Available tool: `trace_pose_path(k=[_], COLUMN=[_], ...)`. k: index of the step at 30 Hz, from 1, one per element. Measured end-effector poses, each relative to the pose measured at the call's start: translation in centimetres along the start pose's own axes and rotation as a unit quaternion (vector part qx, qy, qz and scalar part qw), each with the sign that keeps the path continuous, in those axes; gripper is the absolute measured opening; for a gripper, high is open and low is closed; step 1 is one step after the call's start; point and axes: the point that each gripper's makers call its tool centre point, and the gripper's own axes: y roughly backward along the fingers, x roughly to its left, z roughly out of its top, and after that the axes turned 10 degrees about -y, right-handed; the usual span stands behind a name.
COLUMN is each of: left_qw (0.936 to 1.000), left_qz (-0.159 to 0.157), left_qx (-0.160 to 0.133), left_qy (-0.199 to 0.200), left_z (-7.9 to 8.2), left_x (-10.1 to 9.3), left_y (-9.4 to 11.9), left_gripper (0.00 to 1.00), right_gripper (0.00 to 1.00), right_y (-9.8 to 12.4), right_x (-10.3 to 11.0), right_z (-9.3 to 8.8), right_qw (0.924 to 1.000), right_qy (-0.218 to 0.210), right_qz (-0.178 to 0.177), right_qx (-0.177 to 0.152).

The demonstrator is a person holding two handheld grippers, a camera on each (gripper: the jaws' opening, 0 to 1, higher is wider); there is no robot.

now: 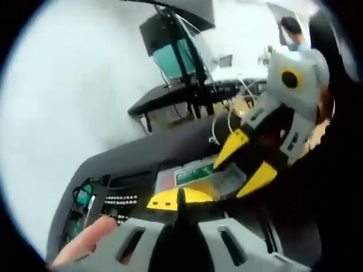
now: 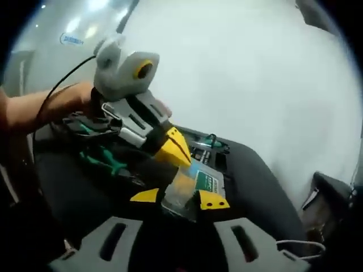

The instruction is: Pick up the tools and put them into their designated positions in the toolbox.

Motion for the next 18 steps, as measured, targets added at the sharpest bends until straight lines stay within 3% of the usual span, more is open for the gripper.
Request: trace_pose_path(k=[4,9,11,13,15,18], left_qw=[0.9998,0.9995,0.9992,0.9987,0.9981,0.999], left_qz=[0.001,0.024,0.031,0.048,0.049,0.026], left_qx=[0.012,-0.018,-0.025,0.016,0.036,0.037], left_qy=[-0.015,0.013,0.007,-0.002,-0.009,-0.005], left_z=[-0.2,-0.5,-0.4,-1.4,-2.3,-2.8], left_x=[0.1,0.9,1.0,1.9,2.3,1.6], left_y=[0.0,-0.3,-0.2,0.7,1.6,1.8], left_gripper=[0.0,0.01,0.01,0.01,0.01,0.01], right_gripper=[0.15,0.14,0.14,0.14,0.14,0.13], right_y=[0.1,-0.2,-0.3,-0.4,-0.3,-0.4], right_x=[0.5,0.8,0.9,1.3,1.7,1.7], right_z=[0.1,0.6,0.7,0.9,1.4,2.3], right_qw=[0.9993,0.9979,0.9969,0.9958,0.996,0.9963], right_qy=[0.035,0.04,0.047,0.061,0.056,0.04], right_qz=[-0.014,-0.04,-0.054,-0.058,-0.051,-0.051], right_qx=[-0.008,-0.031,-0.034,-0.036,-0.046,-0.057])
